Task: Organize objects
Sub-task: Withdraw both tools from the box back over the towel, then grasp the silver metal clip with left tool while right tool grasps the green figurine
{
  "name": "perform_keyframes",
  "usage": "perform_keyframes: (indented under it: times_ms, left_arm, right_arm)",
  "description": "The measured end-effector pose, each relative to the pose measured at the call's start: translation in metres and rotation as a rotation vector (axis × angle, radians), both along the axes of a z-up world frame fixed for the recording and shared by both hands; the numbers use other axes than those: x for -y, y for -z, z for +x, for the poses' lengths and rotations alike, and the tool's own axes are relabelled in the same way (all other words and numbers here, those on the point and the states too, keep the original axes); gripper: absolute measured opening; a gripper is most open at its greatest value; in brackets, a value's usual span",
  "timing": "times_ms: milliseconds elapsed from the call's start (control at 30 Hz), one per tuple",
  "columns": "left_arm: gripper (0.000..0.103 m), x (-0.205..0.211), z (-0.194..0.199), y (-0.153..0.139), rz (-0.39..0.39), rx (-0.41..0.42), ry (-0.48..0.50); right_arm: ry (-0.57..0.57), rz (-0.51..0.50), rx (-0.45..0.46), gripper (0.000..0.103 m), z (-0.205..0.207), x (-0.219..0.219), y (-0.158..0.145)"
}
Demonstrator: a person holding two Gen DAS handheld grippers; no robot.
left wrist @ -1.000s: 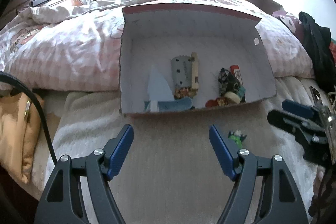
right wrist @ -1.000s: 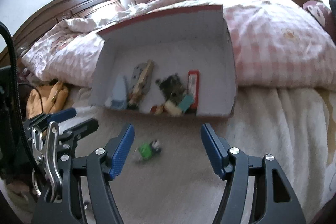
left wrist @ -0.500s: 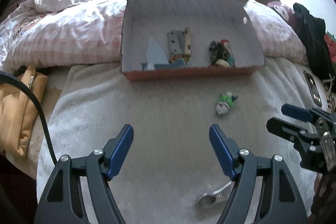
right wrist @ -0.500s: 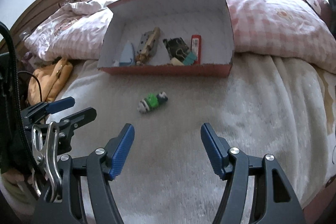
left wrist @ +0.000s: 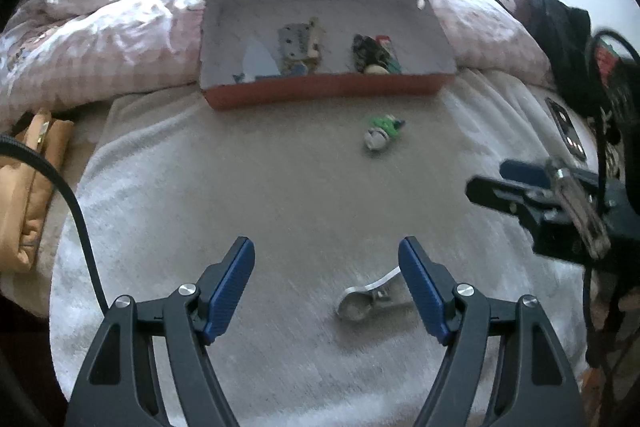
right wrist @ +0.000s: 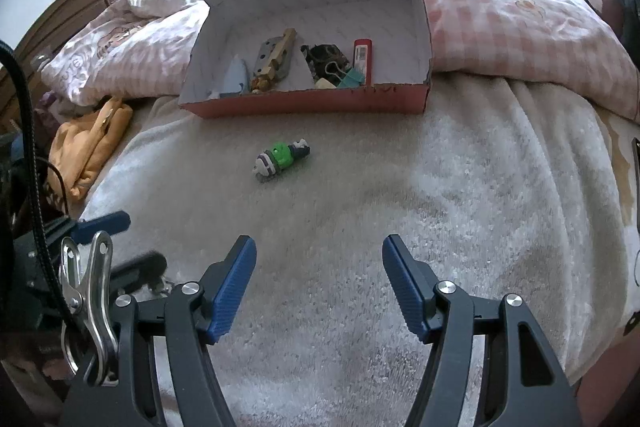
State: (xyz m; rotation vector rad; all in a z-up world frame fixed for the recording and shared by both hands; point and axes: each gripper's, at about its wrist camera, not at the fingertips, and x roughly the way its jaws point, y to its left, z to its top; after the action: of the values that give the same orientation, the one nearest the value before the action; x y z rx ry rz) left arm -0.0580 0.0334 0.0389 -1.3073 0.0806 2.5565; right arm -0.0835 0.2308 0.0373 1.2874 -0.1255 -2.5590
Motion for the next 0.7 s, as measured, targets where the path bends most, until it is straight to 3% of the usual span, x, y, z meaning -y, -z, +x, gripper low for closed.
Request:
perform_keyframes:
  times_ms: [433,700]
  left_arm:
    - [0.075,0.002,0.019,0.024,-0.026,0.050,0.074]
    - [0.075,-0.013,0.016,0.029,-0.072,-0.011,0.099]
  right_arm:
    - [-0.004,0.000,0.023,0.067,0.006,0.000,0.007]
    - [0.017,-0.006,0.018,0.067,0.008,-0.006,0.006]
